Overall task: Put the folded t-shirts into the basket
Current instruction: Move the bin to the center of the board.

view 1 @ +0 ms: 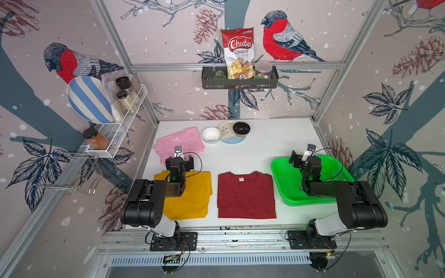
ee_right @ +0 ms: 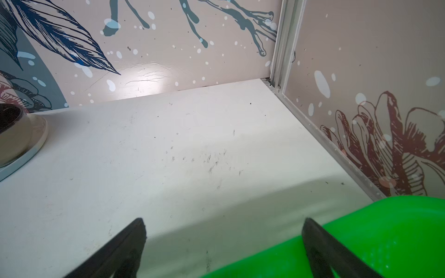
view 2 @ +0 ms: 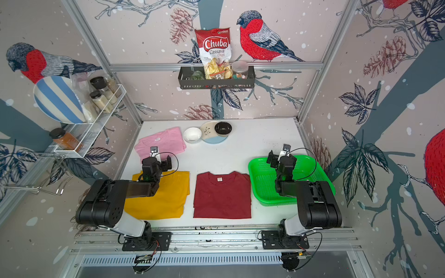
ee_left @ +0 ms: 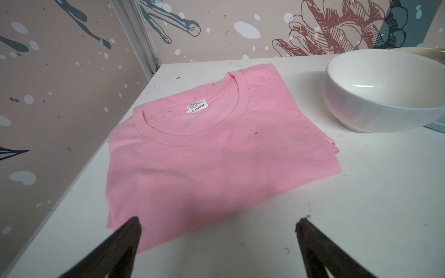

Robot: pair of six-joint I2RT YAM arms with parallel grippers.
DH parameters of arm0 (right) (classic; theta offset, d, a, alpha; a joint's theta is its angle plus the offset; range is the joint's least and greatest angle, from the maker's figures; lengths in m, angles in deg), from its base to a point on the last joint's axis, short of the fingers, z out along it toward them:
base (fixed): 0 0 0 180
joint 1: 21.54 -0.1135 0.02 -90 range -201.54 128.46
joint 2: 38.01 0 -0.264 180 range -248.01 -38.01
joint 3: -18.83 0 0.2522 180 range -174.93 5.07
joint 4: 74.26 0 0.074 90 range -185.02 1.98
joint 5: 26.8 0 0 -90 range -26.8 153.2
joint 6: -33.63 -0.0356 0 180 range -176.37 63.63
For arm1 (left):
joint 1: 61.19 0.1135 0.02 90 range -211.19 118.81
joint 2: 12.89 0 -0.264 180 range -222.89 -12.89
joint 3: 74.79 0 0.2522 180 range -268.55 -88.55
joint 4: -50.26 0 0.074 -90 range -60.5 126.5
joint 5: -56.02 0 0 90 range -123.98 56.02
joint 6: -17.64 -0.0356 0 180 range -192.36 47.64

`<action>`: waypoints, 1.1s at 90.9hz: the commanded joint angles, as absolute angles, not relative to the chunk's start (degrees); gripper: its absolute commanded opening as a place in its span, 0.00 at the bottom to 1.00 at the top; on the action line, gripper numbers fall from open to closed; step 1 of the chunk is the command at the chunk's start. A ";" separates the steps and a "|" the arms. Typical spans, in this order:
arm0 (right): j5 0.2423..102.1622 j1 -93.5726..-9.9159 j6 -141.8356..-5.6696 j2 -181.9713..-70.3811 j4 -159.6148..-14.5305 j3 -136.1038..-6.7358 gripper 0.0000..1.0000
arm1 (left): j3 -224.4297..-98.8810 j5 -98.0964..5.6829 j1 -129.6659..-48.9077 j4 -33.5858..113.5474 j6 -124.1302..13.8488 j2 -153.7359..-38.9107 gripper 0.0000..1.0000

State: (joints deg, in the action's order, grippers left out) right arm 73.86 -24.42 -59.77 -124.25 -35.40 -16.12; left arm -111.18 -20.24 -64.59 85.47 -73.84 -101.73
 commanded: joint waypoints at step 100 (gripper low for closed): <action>89.60 -25.45 -84.73 -100.65 -112.44 -50.98 1.00 | -113.58 -26.42 -64.96 79.49 -76.29 -96.67 0.99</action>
State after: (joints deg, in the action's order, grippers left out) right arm 80.52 -26.34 -70.45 -100.42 -84.91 -41.76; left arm -111.40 -20.96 -64.74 84.16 -74.10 -100.11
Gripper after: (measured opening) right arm 0.998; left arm 0.988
